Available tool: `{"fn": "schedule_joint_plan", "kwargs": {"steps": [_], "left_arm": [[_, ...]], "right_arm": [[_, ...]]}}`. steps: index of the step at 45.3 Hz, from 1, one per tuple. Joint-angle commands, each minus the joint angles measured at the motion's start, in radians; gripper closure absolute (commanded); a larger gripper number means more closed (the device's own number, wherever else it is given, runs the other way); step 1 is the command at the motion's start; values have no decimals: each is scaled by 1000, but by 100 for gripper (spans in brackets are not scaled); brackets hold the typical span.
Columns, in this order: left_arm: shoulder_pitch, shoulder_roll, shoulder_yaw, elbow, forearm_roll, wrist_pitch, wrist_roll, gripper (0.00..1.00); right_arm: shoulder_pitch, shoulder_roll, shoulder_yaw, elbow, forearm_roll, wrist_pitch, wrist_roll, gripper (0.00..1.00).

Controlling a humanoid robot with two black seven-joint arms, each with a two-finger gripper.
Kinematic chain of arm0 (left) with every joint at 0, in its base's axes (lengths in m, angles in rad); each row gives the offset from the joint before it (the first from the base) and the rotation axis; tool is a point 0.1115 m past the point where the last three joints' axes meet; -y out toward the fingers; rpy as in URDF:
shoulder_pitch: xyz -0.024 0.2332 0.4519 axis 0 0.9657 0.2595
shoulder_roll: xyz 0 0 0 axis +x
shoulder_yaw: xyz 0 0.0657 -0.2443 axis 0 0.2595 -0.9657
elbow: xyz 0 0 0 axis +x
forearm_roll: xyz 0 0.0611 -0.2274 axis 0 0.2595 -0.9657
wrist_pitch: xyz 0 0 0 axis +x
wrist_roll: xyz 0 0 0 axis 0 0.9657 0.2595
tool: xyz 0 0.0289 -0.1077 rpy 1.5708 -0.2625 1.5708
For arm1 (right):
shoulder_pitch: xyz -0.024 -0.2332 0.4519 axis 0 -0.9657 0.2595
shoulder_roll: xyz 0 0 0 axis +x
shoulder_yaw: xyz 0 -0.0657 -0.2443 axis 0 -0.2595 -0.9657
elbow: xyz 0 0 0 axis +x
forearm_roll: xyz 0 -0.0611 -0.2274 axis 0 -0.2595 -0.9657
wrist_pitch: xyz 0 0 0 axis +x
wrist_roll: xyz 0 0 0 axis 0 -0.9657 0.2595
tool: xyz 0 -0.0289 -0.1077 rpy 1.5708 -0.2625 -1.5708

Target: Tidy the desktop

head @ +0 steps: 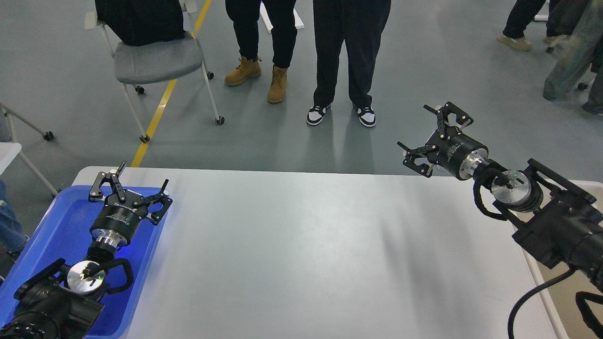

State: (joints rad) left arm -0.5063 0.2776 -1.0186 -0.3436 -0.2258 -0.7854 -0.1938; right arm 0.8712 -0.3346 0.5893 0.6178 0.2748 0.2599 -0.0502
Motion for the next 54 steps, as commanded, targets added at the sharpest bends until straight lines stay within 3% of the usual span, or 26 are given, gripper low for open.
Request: {"fn": "schedule_joint_plan", "kwargs": {"steps": [1, 9, 27, 54], "left_arm": [[0, 0, 0, 0, -1, 0, -1, 0], [0, 0, 0, 0, -1, 0, -1, 0], [0, 0, 0, 0, -1, 0, -1, 0], [0, 0, 0, 0, -1, 0, 1, 0]], "right_arm": [[-58, 17, 12, -75, 86, 88, 1, 0], [-110, 20, 20, -79, 115, 145, 1, 0], [-149, 115, 21, -176, 112, 154, 3, 0], [-179, 118, 87, -175, 115, 194, 3, 0]]}}
